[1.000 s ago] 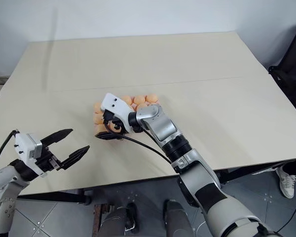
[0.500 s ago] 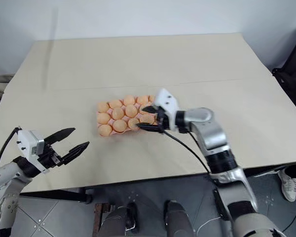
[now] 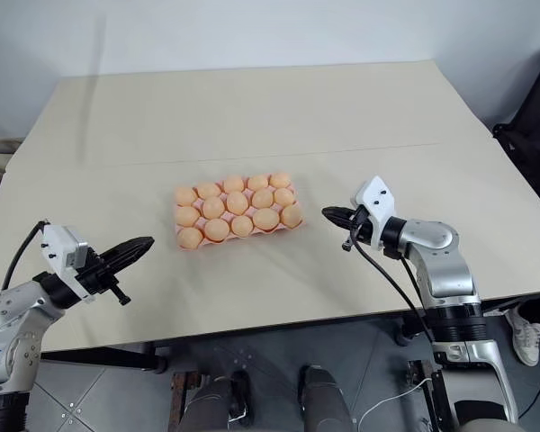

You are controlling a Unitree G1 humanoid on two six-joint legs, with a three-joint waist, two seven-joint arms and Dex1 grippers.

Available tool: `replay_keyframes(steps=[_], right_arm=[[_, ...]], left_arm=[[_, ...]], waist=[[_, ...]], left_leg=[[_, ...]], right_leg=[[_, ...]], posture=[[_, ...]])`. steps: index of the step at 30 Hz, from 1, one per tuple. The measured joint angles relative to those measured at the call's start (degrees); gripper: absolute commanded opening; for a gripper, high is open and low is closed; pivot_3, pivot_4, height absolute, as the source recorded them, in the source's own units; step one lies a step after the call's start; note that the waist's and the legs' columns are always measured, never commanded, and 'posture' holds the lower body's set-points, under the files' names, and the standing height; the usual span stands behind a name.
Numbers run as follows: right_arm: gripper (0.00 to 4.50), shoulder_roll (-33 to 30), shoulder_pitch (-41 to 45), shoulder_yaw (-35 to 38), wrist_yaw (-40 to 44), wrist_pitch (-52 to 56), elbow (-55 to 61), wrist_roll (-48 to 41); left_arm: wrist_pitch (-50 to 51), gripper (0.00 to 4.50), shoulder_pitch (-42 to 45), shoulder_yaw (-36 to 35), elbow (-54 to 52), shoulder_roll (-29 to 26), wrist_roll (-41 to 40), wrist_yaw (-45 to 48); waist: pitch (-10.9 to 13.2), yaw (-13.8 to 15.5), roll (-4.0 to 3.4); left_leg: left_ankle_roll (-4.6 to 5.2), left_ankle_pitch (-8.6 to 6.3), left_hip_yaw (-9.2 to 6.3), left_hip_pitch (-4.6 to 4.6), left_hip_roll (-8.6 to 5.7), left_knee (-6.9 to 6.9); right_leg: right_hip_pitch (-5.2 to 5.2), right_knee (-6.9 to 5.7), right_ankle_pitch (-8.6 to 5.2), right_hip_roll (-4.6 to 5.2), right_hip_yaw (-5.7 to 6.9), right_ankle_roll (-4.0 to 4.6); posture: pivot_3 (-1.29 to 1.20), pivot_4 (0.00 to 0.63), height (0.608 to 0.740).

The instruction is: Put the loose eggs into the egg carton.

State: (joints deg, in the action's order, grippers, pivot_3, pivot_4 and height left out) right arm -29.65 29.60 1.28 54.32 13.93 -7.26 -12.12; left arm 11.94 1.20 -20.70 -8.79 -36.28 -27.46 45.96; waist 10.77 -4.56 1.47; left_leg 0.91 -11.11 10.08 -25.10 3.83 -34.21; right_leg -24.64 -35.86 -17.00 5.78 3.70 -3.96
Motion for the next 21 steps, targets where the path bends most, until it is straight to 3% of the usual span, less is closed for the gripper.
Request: replay_keyframes(steps=[7,10,13,21], right_arm=[[0.00,-3.5,-8.4,4.1,-1.4,1.1,3.0,-1.6],[0.00,-3.7,-11.0,6.1,-1.6,2.8,6.1,-4.5],[0.57,-4.2,-12.4,6.5,-1.0,6.1,11.2,-8.5],[3.36,-8.3,-15.8,7.7,0.1,10.0,19.4,-12.8]], left_arm=[[-0.1,0.01,-1.7,-0.6,0.1,-0.3,1.0,-0.9],[0.0,0.56,-2.1,-0.6,-0.7,0.1,0.6,-0.9],[0.5,1.48,-1.9,-0.7,-2.5,0.9,-1.1,-0.7],[1.9,4.07,-2.3,-0.3,-2.9,-1.0,-1.5,2.7]], waist=[[0.0,0.9,0.00],[0.0,0.9,0.00],[0.0,1.0,0.00],[0.0,1.5,0.00]], left_leg=[[0.04,-0.02,-0.04,0.02,-0.03,-0.04],[0.03,-0.02,-0.04,0.05,0.00,-0.05],[0.03,-0.01,-0.05,0.06,0.01,-0.06],[0.08,-0.04,-0.06,0.01,-0.02,-0.06]], right_leg=[[0.07,0.03,0.00,0.05,0.02,-0.01],[0.07,-0.01,0.00,0.03,0.00,0.00],[0.08,-0.03,0.01,0.02,0.00,0.00],[0.09,0.11,0.00,0.04,0.02,0.00]], posture=[[0.00,0.150,0.740],[0.00,0.150,0.740],[0.00,0.150,0.740],[0.00,0.150,0.740]])
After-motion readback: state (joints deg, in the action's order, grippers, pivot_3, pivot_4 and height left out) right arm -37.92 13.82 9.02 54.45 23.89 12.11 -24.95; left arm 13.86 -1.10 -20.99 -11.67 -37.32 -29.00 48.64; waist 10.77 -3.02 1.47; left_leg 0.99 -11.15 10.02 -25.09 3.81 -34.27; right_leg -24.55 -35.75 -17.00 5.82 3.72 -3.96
